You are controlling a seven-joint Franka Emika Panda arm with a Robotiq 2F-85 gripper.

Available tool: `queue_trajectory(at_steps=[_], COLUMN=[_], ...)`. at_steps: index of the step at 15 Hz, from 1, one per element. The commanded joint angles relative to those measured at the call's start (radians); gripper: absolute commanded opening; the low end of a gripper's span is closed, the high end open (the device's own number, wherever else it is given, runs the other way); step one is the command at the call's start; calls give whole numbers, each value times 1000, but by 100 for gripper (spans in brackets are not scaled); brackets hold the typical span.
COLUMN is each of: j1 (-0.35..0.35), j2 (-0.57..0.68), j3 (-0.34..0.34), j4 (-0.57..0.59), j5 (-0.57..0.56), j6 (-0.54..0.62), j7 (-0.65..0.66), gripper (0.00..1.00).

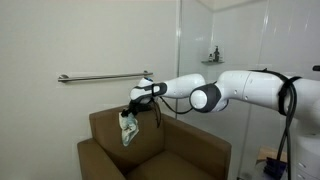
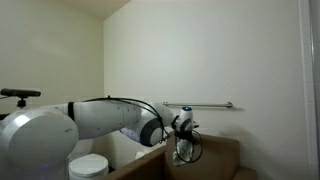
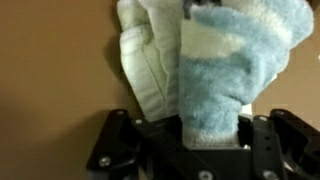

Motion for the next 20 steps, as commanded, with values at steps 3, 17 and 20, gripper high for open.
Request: queue_trajectory(at_steps=[3,17,20], j1=[-92,-153,-86], j2=[-24,-13,5], j3=[-171,-316,-239], j4=[-7,-67,-127], j5=[-47,-31,-25], j6=[-44,-110,-97], j7=[119,182,186], gripper=[5,5,5])
